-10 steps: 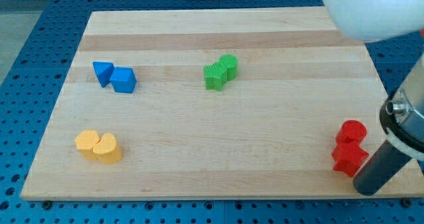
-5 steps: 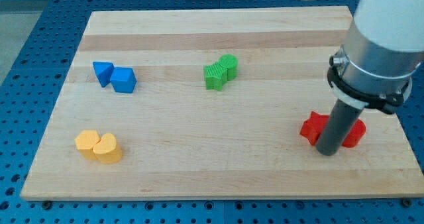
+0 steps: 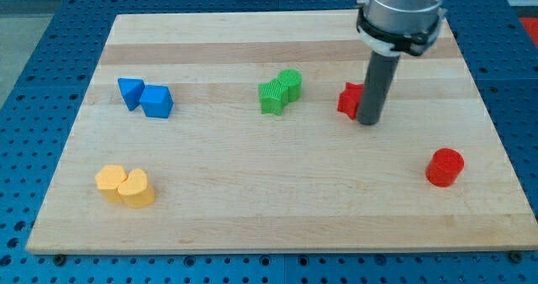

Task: Place the red star at the top center

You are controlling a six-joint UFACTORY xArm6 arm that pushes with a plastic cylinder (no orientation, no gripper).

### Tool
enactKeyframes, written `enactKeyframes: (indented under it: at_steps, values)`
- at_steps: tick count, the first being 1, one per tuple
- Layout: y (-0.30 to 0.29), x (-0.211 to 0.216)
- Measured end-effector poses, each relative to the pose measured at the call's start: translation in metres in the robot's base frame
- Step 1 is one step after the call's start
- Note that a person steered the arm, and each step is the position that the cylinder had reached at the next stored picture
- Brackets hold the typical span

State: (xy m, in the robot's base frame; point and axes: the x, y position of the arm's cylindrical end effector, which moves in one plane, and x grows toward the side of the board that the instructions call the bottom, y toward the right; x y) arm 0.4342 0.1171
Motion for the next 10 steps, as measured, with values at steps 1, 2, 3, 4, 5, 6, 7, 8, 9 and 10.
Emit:
enactKeyframes:
  at_steps: [1, 2, 3, 4, 5, 6, 7, 8, 9, 10]
  values:
    - [-0.019, -0.019]
    - [-0.034, -0.039]
    - [-0.037, -0.056]
    - [-0.037, -0.076]
    - [-0.036, -0.097]
    - [-0.025, -0.112]
    - [-0.020, -0.131]
    - [-0.020, -0.152]
    - [-0.024, -0.168]
    - [-0.024, -0.179]
